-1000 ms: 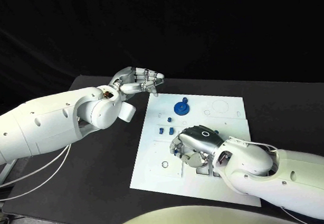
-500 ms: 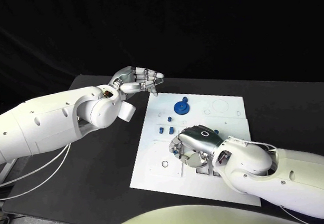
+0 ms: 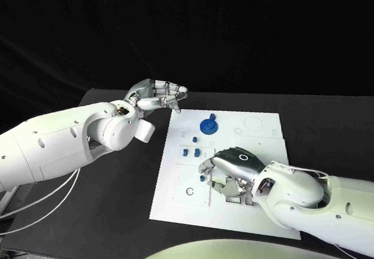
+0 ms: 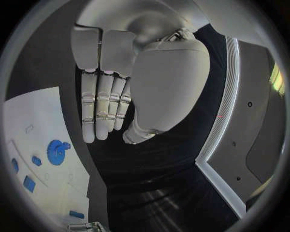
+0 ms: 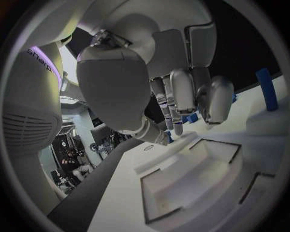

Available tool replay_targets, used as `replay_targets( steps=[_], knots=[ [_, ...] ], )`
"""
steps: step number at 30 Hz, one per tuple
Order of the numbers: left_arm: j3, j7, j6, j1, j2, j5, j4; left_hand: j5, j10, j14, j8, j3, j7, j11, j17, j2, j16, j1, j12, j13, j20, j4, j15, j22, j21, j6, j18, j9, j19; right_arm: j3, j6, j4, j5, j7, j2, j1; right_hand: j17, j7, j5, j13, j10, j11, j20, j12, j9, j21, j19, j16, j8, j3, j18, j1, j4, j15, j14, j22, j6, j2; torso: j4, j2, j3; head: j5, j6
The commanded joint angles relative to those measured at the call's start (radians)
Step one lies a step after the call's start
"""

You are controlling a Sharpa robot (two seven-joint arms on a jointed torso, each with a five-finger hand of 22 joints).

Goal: Assemble the parts on the task board

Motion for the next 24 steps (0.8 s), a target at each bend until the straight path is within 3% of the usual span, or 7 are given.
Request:
replay_targets(
  steps=[1,8,13,19,24],
  knots=[
    [0.001,0.001,0.019,0.001,0.0,0.003,-0.001,0.0,-0.007,-0.002,-0.006,-0.006,0.008,0.0,-0.001,0.001,-0.007,-0.002,-0.003,-0.001,0.005,-0.002,0.007,-0.001,-0.005,-0.005,0.011,-0.001,-0.003,0.006,-0.038,0.037,-0.006,-0.007,-0.036,0.015,0.002,-0.002,0.001,0.0,-0.007,0.0,-0.001,0.012,0.001,-0.002,0.0,-0.001,-0.002,-0.01,0.009,-0.004,0.002,0.003,0.006,0.122,0.001,-0.004,-0.0009,-0.001,-0.0003,-0.006,0.005],
    [0.001,0.001,0.021,0.001,-0.001,0.003,-0.003,0.0,-0.007,-0.002,-0.006,-0.006,0.008,0.0,-0.001,0.001,-0.007,-0.002,-0.003,-0.001,0.005,-0.002,0.007,-0.001,-0.005,-0.005,0.011,-0.001,-0.003,0.017,-0.013,0.095,0.068,-0.013,-0.134,0.074,0.009,0.0,0.006,0.001,-0.002,-0.001,-0.003,0.031,0.003,0.014,0.013,0.004,0.003,-0.022,0.005,-0.014,0.013,0.001,0.013,0.127,0.012,0.0,-0.0023,-0.002,-0.0013,-0.028,0.018],
    [0.001,0.011,0.054,0.001,0.0,0.006,-0.003,-0.001,-0.011,-0.004,-0.006,-0.008,0.008,0.001,-0.002,-0.003,-0.008,-0.004,-0.002,-0.002,0.006,-0.004,0.008,-0.003,-0.008,-0.007,0.011,-0.002,-0.005,0.021,0.041,0.096,0.117,-0.016,-0.203,0.118,0.006,0.0,0.024,-0.002,-0.012,-0.001,-0.004,0.043,0.003,0.018,0.021,0.002,0.003,-0.051,0.004,-0.034,0.031,0.001,0.015,0.127,0.012,-0.011,-0.0034,-0.003,-0.002,-0.044,0.026],
    [0.001,0.02,0.08,0.001,0.002,0.006,-0.002,0.0,-0.014,-0.009,-0.005,-0.01,0.007,0.001,-0.004,-0.004,-0.011,-0.004,-0.002,-0.003,0.007,-0.005,0.009,-0.004,-0.012,-0.008,0.01,-0.003,-0.008,0.022,0.095,0.068,0.103,-0.019,-0.25,0.139,0.01,-0.002,0.034,-0.008,-0.031,-0.003,-0.005,0.052,0.001,0.012,0.021,0.004,-0.001,-0.091,0.004,-0.039,0.042,0.0,0.017,0.125,0.006,-0.025,-0.0077,-0.004,-0.0025,-0.05,0.032],
    [0.001,0.012,0.073,0.001,0.003,0.0,-0.004,0.001,-0.014,-0.009,-0.004,-0.008,0.007,0.001,-0.005,0.0,-0.011,0.001,0.0,-0.003,0.006,-0.008,0.008,-0.004,-0.012,-0.007,0.011,-0.003,-0.008,0.021,0.127,0.053,0.076,-0.023,-0.256,0.142,0.009,-0.005,0.038,-0.013,-0.047,-0.004,-0.006,0.058,0.0,0.001,0.018,0.004,-0.005,-0.124,0.006,-0.032,0.05,-0.001,0.017,0.121,0.001,-0.023,-0.0048,-0.003,-0.0017,-0.055,0.034]
  ],
)
